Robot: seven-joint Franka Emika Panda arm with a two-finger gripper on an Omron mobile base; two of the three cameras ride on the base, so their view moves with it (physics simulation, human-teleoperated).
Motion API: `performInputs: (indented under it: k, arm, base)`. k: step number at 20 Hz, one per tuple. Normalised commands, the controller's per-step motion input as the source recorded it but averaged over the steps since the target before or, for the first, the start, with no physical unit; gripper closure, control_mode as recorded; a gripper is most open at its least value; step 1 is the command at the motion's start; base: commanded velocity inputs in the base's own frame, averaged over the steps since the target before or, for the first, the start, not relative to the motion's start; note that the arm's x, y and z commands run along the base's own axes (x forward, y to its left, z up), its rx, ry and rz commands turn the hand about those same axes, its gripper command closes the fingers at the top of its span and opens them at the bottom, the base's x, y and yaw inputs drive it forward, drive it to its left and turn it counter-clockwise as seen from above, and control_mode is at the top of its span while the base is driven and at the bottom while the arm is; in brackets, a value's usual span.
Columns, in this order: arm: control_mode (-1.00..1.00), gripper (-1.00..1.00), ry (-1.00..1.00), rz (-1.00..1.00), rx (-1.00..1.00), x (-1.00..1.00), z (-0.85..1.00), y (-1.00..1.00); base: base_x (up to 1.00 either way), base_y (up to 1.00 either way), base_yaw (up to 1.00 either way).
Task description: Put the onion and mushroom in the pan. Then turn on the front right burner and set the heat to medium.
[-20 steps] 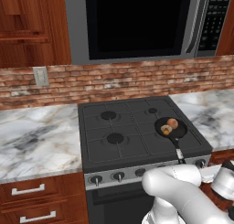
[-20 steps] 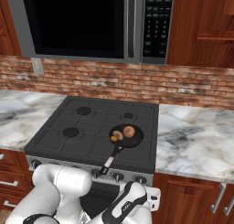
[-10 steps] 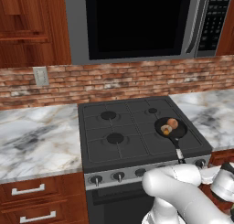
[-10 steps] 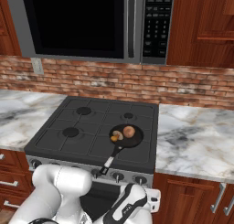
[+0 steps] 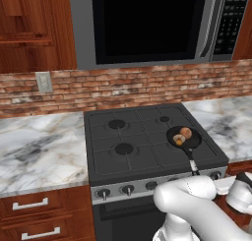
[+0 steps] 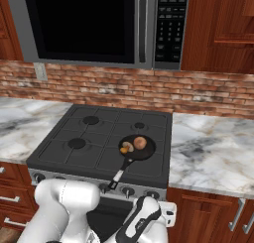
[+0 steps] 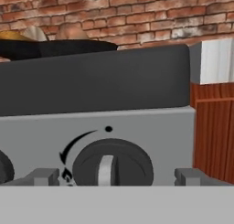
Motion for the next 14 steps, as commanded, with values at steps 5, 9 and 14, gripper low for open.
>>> performInputs:
  k: [5, 9, 14]
  arm:
    - [-1.0, -1.0, 0.0, 0.0, 0.0, 0.12, 0.0, -0.03]
    - [-1.0, -1.0, 0.0, 0.0, 0.0, 0.18, -0.08, 0.0]
    - [-1.0, -1.0, 0.0, 0.0, 0.0, 0.08, -0.03, 0.0]
  base:
    - [0.0, 0.0, 0.0]
    - [0.0, 0.0, 0.0]
    - [0.0, 0.0, 0.0]
